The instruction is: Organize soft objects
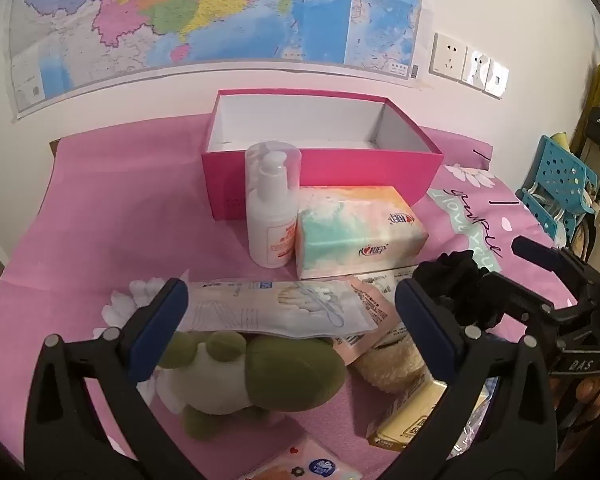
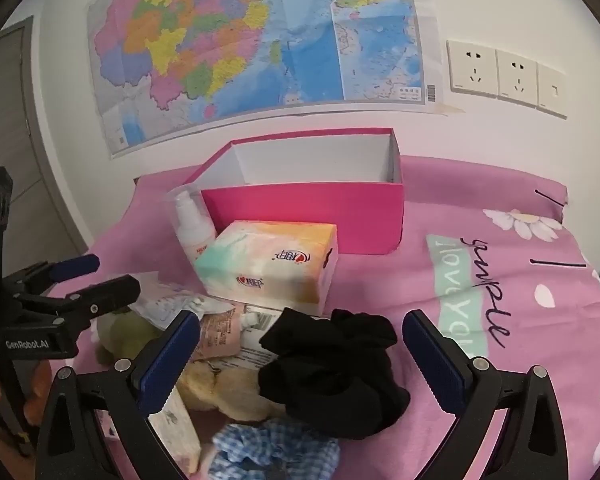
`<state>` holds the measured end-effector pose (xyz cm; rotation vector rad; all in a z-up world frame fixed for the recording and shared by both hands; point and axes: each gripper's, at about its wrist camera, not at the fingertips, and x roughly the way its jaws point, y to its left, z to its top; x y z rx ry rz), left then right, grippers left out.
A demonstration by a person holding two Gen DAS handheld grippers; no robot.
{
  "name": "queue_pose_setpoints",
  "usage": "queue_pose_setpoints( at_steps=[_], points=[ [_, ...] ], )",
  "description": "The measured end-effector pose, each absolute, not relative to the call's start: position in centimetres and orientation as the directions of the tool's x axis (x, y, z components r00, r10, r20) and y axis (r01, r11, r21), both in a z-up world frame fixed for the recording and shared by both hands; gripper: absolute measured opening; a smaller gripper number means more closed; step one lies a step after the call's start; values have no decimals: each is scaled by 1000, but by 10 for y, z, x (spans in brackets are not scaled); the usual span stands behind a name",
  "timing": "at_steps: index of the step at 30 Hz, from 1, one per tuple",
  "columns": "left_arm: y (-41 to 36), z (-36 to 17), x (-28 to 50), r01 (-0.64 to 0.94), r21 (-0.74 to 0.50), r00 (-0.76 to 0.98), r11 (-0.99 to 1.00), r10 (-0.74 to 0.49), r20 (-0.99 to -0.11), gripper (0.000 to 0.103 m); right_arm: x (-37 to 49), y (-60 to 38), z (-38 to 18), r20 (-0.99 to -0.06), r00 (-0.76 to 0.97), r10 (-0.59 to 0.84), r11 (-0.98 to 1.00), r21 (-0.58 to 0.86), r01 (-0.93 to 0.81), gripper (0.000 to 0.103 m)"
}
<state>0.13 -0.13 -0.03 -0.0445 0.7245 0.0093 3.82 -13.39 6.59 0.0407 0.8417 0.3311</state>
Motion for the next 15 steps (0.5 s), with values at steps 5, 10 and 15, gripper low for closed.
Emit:
queue_pose_setpoints(
  at_steps=[5, 10, 15],
  points=[
    [3, -1, 3, -27, -75, 756, 997, -29, -654, 103, 36, -120, 68, -698, 634, 333, 938, 178, -296, 103],
    [11, 7, -7, -38, -66, 768, 997, -13, -640, 103, 38, -115, 70, -702, 623, 344, 936, 202, -289, 103],
    [19, 11, -6, -38, -73, 767, 997, -18, -642, 103, 38, -111, 68, -707, 623, 335, 939, 196, -283, 103]
  ],
)
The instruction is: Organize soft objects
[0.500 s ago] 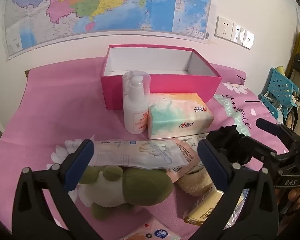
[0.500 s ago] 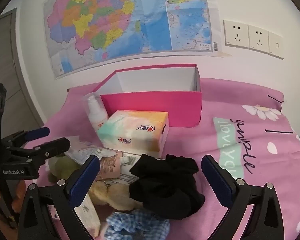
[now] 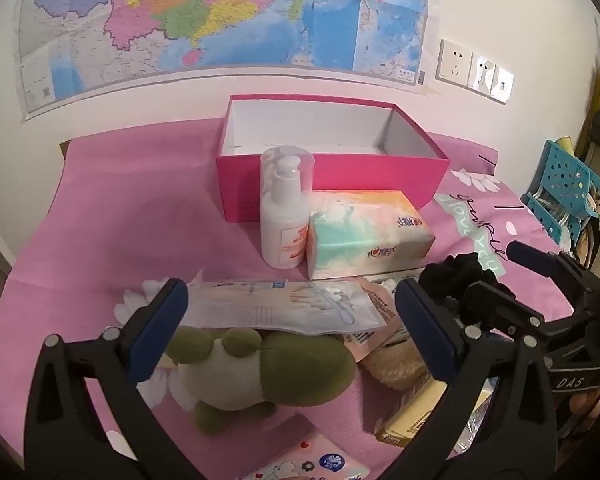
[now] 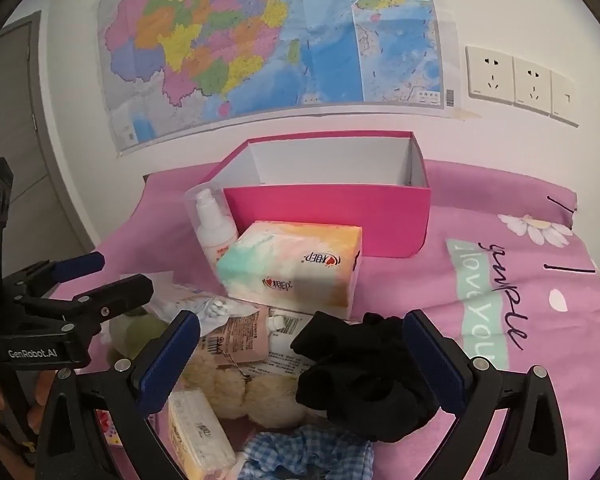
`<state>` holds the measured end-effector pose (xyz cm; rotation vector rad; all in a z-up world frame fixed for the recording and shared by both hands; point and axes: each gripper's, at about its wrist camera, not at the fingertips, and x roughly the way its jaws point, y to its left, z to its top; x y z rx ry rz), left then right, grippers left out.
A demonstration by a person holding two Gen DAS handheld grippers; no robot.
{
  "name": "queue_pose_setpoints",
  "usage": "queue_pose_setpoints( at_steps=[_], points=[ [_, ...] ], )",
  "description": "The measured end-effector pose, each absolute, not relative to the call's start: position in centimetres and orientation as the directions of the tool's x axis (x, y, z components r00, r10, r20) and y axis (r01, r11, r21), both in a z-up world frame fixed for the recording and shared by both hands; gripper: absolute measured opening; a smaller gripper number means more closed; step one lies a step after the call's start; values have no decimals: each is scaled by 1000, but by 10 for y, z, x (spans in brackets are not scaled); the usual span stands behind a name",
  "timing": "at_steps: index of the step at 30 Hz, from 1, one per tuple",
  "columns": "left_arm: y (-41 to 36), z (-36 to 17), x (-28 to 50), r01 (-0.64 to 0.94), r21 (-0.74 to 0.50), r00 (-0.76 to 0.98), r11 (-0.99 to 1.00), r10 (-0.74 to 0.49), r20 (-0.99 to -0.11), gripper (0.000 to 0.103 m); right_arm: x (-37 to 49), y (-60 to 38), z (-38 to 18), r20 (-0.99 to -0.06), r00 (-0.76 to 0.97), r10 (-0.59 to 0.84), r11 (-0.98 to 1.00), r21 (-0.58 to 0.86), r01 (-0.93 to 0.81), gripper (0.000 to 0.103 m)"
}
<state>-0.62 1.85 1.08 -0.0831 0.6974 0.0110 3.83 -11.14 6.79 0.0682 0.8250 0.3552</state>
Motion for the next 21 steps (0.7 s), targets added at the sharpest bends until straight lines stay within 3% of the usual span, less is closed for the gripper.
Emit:
queue_pose_setpoints(
  at_steps=[21],
  points=[
    [12, 6, -8, -50, -62, 770, 997, -1, -639, 103, 40, -111, 62, -714, 613, 339, 938, 206, -278, 103]
  ],
)
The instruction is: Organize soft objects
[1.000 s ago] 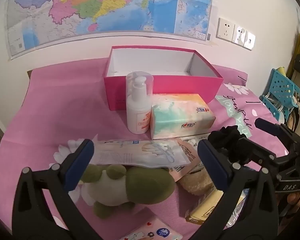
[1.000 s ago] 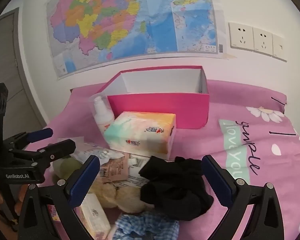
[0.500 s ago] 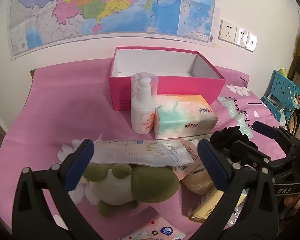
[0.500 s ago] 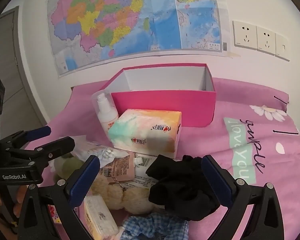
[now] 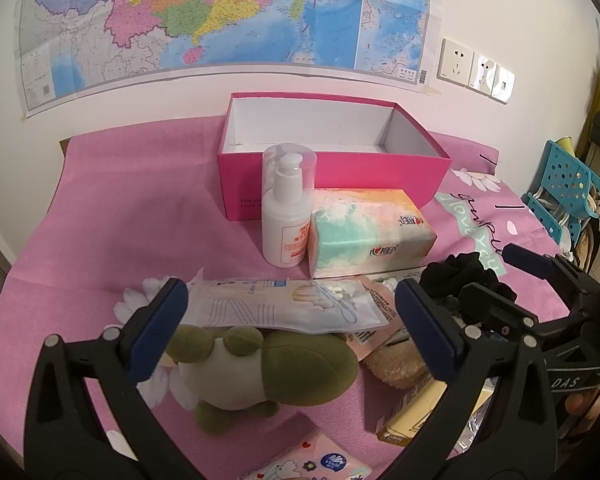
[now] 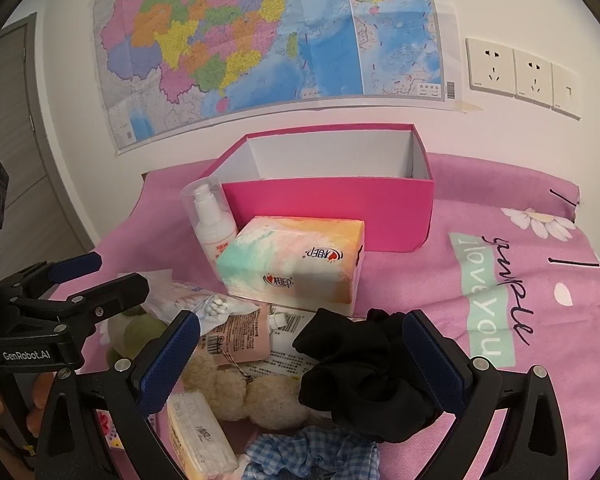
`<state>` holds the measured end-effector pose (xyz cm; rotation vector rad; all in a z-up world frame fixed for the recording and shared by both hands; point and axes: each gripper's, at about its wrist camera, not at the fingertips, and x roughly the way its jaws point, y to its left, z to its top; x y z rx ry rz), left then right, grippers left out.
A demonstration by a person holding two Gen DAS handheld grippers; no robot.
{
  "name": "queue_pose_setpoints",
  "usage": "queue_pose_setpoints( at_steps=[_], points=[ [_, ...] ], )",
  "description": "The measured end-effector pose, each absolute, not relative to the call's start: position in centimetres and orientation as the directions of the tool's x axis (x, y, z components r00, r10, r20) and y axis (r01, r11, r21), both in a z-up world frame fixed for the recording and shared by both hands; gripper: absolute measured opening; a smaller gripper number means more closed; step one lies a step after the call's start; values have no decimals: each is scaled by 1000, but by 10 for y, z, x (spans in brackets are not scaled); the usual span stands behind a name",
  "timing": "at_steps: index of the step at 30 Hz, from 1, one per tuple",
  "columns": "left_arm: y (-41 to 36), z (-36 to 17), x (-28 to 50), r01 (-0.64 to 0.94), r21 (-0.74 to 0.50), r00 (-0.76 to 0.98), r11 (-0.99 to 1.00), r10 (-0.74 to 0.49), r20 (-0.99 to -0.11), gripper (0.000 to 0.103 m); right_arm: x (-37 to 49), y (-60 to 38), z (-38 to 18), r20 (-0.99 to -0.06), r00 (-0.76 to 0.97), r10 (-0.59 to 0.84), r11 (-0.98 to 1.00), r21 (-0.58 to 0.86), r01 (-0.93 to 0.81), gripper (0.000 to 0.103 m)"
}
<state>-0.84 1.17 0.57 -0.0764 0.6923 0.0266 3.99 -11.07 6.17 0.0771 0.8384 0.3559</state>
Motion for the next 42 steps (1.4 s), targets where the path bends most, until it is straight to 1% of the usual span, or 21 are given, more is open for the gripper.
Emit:
queue_pose_setpoints(
  at_steps=[27, 42],
  points=[
    [12, 5, -8, -55, -65, 771, 996, 1, -636, 103, 41, -107, 61, -715, 604, 351, 933, 209, -295, 103],
    [21, 3, -10, -70, -73, 770, 995, 7, -638, 103, 43, -97, 61, -717, 585, 379, 918, 213, -334, 103]
  ],
)
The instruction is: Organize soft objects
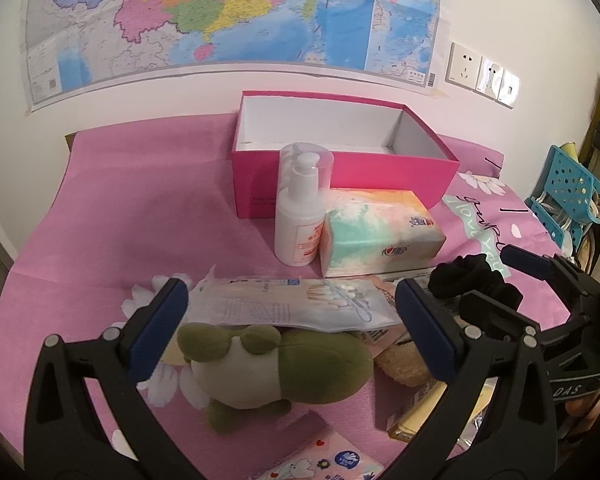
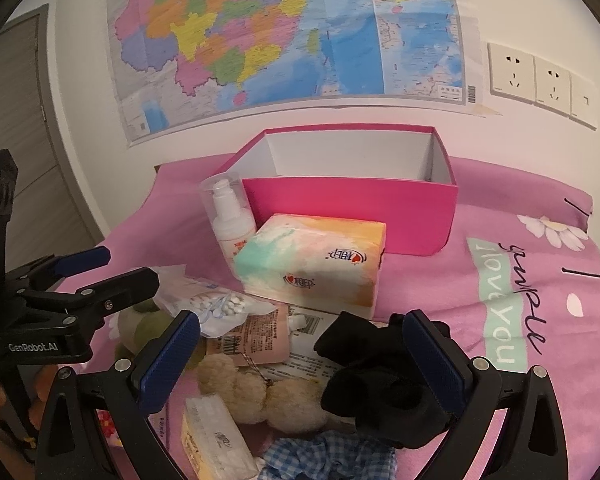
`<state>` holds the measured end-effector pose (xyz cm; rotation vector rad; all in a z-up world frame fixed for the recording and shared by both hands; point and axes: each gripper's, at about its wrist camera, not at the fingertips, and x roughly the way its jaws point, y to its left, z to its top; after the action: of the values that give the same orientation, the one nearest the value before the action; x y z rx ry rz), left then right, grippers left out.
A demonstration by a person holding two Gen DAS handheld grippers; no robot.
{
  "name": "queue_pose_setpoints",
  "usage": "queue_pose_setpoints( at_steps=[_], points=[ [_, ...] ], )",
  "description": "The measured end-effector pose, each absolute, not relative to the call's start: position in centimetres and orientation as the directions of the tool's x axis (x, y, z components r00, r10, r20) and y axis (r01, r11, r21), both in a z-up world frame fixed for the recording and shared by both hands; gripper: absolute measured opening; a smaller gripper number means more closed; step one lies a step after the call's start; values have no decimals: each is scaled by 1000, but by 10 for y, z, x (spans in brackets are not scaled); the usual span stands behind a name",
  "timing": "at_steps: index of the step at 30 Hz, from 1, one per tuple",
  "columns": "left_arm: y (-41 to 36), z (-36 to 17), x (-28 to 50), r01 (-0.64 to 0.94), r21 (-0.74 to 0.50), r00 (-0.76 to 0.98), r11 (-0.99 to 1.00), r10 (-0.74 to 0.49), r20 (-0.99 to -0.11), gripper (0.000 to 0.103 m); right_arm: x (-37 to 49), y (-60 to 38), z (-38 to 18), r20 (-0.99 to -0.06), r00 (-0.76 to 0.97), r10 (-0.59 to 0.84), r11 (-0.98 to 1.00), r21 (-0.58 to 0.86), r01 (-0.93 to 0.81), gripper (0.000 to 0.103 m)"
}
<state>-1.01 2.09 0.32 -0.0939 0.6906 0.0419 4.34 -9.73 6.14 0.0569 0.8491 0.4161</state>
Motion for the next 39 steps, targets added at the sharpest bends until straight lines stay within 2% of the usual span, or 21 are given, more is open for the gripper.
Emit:
queue_pose_setpoints(
  at_steps=[19, 23, 27, 30, 39],
  points=[
    [44, -4, -7, -105, -59, 758, 993, 42, -651, 103, 56, -67, 52, -743, 485, 461, 865, 254, -432, 103],
    [60, -8, -5, -127, -69, 746, 990, 49, -664, 103, 60, -60, 49, -750, 445, 490, 843, 277, -461, 100],
    [79, -12, -3, -128, -121, 736, 984, 12, -677, 103, 67, -50, 45, -758, 395, 519, 819, 308, -484, 95],
    [87, -16, -2, -124, -126, 730, 984, 5, -684, 103, 71, -45, 41, -767, 354, 534, 804, 332, -494, 86],
    [100, -27, 7, -29, -211, 687, 977, -134, -714, 101, 86, -42, 28, -799, 272, 537, 804, 386, -453, 84]
  ],
)
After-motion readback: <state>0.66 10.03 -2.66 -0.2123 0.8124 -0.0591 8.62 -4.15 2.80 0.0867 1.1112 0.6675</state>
